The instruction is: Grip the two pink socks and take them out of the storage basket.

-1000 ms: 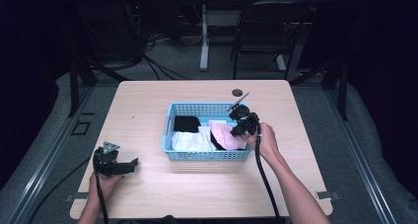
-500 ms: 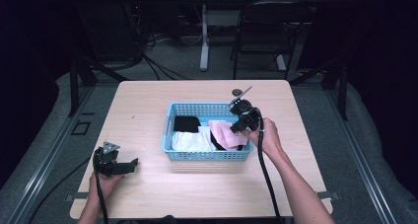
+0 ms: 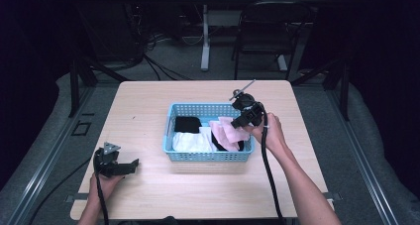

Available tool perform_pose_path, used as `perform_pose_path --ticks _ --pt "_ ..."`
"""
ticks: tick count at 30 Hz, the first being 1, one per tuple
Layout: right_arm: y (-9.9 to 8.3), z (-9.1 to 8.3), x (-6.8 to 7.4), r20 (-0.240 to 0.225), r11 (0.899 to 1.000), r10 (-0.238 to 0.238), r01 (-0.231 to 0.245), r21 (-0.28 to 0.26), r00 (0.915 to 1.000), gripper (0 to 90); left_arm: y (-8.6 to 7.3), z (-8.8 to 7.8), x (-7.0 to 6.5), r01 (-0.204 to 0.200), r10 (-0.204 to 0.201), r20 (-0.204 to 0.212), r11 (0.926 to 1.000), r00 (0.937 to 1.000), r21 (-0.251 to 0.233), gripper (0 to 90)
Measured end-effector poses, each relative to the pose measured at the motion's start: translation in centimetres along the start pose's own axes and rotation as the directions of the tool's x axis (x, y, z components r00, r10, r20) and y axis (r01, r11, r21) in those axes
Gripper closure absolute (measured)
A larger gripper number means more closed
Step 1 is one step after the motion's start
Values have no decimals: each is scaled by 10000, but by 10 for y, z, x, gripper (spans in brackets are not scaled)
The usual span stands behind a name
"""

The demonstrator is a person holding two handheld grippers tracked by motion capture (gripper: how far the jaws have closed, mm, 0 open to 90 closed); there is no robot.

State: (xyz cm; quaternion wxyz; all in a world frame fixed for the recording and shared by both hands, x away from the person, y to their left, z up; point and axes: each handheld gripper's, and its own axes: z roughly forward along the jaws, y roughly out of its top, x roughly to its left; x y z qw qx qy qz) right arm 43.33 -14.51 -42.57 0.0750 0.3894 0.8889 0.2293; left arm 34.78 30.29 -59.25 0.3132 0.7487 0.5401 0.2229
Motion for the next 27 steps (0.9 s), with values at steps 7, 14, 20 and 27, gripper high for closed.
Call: perform_pose_path --ticks 7,14,20,27 --pt "5 -16 6 50 9994 -143 144 -322 9999 853 0 0 0 -4 4 -2 10000 10000 1 6" --pt "8 -29 9 52 9986 -267 269 -453 9996 853 0 0 0 -1 1 -10 10000 10000 8 6" --pt "10 -43 8 180 9971 -381 392 -648 9991 851 0 0 0 -2 2 2 10000 10000 -3 6" --pt "10 -59 4 261 9957 -248 270 -887 9994 850 0 0 0 3 -3 -9 10000 10000 6 6"
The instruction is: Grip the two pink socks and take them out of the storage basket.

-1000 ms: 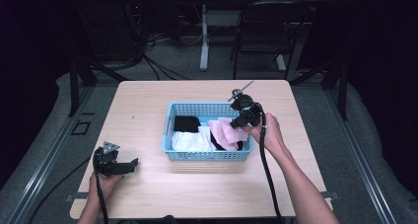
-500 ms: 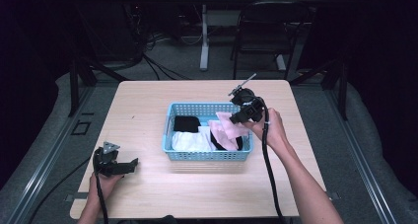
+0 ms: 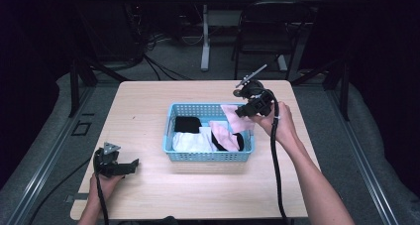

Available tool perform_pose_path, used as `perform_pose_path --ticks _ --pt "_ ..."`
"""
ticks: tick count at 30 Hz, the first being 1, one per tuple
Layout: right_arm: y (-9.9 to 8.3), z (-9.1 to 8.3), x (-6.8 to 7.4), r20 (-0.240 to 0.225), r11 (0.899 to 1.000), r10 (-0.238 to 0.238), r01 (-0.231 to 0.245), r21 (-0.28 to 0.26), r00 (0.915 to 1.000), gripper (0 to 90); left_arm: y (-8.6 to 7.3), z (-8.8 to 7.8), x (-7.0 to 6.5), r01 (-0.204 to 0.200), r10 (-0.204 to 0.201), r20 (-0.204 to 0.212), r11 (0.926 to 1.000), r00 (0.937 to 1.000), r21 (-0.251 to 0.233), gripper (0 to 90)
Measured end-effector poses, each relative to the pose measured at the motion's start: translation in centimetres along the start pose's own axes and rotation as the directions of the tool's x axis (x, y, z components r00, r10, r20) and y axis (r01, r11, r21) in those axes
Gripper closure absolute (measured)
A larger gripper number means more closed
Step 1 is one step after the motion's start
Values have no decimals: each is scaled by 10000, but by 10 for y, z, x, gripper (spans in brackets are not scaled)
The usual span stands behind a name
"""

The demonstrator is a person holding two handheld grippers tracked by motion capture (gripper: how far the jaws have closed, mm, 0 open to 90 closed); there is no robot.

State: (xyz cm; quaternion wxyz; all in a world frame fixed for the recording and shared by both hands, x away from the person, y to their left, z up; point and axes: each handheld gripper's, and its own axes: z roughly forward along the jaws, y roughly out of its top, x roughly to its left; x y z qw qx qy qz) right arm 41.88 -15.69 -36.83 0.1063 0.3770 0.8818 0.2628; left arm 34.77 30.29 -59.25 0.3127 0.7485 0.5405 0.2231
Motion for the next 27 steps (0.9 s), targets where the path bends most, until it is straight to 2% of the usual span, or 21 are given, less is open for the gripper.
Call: perform_pose_path --ticks 8,17,27 --pt "-7 -15 -11 282 9997 200 -195 -160 9994 851 0 0 0 4 -4 -7 10000 10000 3 6" --pt "-23 -32 -32 637 9974 664 -646 -305 9958 852 0 0 0 11 -11 -18 10000 10000 -6 6" --pt "-54 -42 -61 1134 9894 1445 -1421 -285 9830 855 -1 -1 -1 90 -90 -72 10000 9999 -16 6"
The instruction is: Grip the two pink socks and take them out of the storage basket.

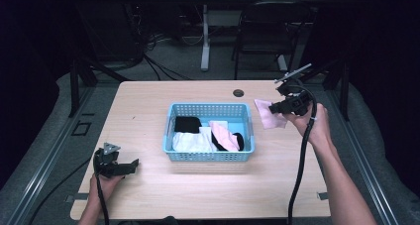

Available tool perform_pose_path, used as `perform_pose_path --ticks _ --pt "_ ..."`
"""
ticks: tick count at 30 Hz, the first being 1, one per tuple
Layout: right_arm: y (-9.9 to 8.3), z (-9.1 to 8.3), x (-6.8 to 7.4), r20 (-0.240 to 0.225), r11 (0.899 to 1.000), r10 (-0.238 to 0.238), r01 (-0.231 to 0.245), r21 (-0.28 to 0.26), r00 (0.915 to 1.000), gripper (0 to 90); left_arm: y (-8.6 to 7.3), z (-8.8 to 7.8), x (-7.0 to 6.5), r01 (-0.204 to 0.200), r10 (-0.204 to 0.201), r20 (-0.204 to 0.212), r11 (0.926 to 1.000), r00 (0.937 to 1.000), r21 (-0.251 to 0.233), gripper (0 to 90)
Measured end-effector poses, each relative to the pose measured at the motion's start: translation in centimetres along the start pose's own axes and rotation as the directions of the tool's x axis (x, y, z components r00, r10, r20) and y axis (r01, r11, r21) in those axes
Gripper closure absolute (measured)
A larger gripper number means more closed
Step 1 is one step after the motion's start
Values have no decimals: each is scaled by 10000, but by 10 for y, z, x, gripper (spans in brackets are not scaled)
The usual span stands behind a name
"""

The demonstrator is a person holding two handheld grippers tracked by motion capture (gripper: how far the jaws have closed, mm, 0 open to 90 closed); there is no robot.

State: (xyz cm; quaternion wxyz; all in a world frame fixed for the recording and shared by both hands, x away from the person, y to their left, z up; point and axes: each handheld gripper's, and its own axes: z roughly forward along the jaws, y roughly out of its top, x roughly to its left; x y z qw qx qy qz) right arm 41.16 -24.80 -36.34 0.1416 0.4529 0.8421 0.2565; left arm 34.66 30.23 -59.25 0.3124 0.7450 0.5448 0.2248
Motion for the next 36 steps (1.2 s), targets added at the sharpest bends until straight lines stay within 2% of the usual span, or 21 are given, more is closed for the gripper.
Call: perform_pose_path --ticks 6,10,12,15,18,20,23,25,27,28,29,33,34,36 --pt "-19 4 -18 196 9990 449 -451 75 9988 856 0 0 0 6 -6 -9 10000 10000 -22 6" --pt "-29 7 -24 270 9975 698 -699 48 9972 856 0 0 0 7 -7 -12 10000 10000 -4 6" --pt "-40 12 -31 339 9957 916 -919 72 9952 857 0 0 0 2 -2 -9 10000 10000 3 6" --pt "-46 17 -35 402 9942 1053 -1061 192 9936 857 0 0 0 12 -12 -12 10000 10000 -27 6" --pt "-60 34 -42 313 9884 1448 -1461 417 9890 858 0 0 0 14 -14 -15 10000 10000 -27 6" --pt "-65 43 -45 458 9870 1399 -1430 736 9891 858 0 0 0 15 -15 -13 10000 10000 -28 6" --pt "-72 53 -47 415 9833 1652 -1678 711 9854 858 0 0 0 14 -14 -10 10000 10000 -26 6" --pt "-75 59 -48 396 9807 1647 -1679 1006 9856 858 0 0 0 13 -13 -11 10000 10000 -26 6" --pt "-77 65 -47 730 9805 1463 -1544 1218 9865 859 0 0 0 15 -15 -11 10000 10000 -26 6" --pt "-77 65 -47 730 9805 1463 -1544 1218 9865 859 0 0 0 15 -15 -11 10000 10000 -26 6" --pt "-80 71 -47 718 9771 1339 -1437 1572 9884 857 0 0 0 8 -8 -12 10000 10000 -2 6" --pt "-84 79 -47 684 9729 1505 -1600 1668 9862 857 0 0 0 16 -16 -15 10000 10000 -27 6" --pt "-88 85 -47 681 9682 1455 -1562 1955 9870 856 0 0 0 14 -14 -11 10000 10000 -26 6" --pt "-91 91 -49 503 9624 1595 -1667 2144 9859 855 0 0 0 15 -15 -15 10000 10000 -26 6"
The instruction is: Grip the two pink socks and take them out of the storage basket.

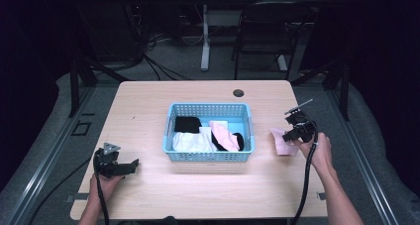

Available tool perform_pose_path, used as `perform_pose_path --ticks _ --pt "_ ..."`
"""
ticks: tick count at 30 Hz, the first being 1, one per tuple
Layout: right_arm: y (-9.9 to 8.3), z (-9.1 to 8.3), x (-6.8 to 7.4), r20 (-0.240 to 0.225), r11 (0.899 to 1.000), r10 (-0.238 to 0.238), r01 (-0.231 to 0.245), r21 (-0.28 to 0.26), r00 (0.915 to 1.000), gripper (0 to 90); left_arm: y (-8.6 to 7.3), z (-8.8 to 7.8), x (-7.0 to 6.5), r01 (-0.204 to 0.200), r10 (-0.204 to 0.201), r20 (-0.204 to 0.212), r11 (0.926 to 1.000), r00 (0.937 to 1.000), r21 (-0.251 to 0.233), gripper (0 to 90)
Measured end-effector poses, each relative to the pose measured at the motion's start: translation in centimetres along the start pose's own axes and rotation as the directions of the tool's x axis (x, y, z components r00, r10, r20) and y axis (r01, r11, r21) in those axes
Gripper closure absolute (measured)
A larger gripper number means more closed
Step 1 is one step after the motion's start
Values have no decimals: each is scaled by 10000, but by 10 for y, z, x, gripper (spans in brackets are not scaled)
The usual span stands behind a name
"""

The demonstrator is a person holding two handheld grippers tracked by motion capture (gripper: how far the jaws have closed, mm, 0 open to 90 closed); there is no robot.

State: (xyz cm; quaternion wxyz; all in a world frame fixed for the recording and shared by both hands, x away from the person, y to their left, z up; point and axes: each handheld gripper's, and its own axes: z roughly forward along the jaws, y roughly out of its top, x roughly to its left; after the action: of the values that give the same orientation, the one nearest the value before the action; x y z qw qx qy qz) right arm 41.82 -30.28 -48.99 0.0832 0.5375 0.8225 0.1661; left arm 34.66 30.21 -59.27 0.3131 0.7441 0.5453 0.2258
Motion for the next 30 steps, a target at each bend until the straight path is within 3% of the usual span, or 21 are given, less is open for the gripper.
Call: perform_pose_path --ticks 10,13,14,15,17,18,19,20,21,27,30 --pt "-11 17 -6 -42 9989 247 -245 403 9997 804 0 0 0 -3 3 3 10000 10000 1 6" --pt "-14 21 -7 -111 9985 448 -444 323 9989 641 0 0 0 -7 7 2 10000 10000 22 6" --pt "-14 21 -7 -111 9985 448 -444 323 9989 641 0 0 0 -7 7 2 10000 10000 22 6" --pt "-14 17 -9 -113 9987 399 -395 335 9991 527 0 0 0 -1 1 2 10000 10000 1 6" --pt "-16 11 -11 -250 9983 575 -575 10 9980 400 0 0 0 -31 31 4 10000 10000 49 6" --pt "-16 11 -11 -250 9983 575 -575 10 9980 400 0 0 0 -31 31 4 10000 10000 49 6" --pt "-17 2 -11 -553 9978 567 -585 -319 9969 301 0 0 0 -27 27 8 10000 10000 23 6" --pt "-17 2 -11 -553 9978 567 -585 -319 9969 301 0 0 0 -27 27 8 10000 10000 23 6" --pt "-17 -3 -10 -530 9970 566 -592 -505 9970 194 0 0 0 -34 34 13 10000 10000 25 5" --pt "-13 -14 -1 -840 9958 248 -320 -860 9962 81 0 0 0 -46 46 21 10000 10000 47 5" --pt "-13 -17 3 -862 9938 189 -281 -1078 9961 66 0 0 0 -16 16 17 10000 10000 30 5"
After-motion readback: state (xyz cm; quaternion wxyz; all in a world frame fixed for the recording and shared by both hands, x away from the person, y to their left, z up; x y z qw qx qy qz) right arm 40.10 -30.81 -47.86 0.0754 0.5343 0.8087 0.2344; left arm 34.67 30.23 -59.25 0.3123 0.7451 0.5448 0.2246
